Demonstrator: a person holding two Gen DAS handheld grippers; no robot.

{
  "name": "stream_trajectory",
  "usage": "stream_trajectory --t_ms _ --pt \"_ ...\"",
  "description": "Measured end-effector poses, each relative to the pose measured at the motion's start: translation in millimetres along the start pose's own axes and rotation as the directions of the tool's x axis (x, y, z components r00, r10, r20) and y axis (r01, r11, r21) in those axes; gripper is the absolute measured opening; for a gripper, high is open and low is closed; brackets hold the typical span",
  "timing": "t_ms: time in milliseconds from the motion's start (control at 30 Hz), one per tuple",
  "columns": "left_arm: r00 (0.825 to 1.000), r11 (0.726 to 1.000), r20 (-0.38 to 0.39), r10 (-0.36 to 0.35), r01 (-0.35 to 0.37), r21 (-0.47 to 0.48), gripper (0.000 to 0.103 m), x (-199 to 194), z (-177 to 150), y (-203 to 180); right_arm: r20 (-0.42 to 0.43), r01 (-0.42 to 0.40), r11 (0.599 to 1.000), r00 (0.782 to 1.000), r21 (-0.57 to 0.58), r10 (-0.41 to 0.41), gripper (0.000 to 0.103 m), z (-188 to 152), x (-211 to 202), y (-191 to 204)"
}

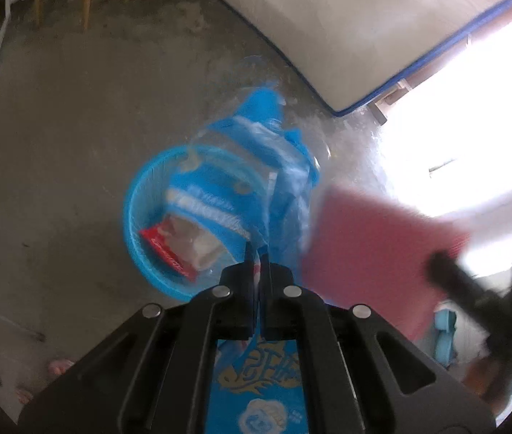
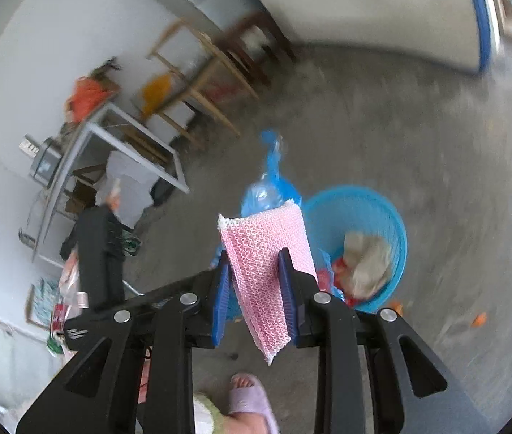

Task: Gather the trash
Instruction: 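Release the blue bag from the left tool into the basket while the right tool drops the sponge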

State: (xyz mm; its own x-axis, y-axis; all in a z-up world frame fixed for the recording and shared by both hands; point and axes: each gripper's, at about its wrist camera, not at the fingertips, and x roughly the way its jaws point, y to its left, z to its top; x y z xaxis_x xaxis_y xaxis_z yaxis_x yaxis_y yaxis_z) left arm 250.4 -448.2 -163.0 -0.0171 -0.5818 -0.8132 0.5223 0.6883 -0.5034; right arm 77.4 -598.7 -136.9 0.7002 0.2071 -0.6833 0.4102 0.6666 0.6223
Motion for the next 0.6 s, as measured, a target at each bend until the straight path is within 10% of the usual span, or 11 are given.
stream_trajectory --t_ms 200,333,600 --pt "1.0 0.996 -0.024 0.006 -0.008 -0.086 0.004 43.7 17.9 15.0 -0.043 -0.027 0.984 0.998 0.179 0.035 0.026 -2.2 55.2 -52.7" --pt "0.999 0.991 -0.015 0.043 -0.045 -0.126 0.063 56.9 21.0 17.9 -0.039 -0.034 0.969 0.998 0.243 0.045 0.031 1.1 90.7 -83.6" --pt "0.997 0.99 0.074 0.026 -0.016 -0.138 0.065 27.5 22.8 20.2 -0.152 0.14 0.935 0.984 0.324 -0.094 0.037 -22.1 158.5 -143.6"
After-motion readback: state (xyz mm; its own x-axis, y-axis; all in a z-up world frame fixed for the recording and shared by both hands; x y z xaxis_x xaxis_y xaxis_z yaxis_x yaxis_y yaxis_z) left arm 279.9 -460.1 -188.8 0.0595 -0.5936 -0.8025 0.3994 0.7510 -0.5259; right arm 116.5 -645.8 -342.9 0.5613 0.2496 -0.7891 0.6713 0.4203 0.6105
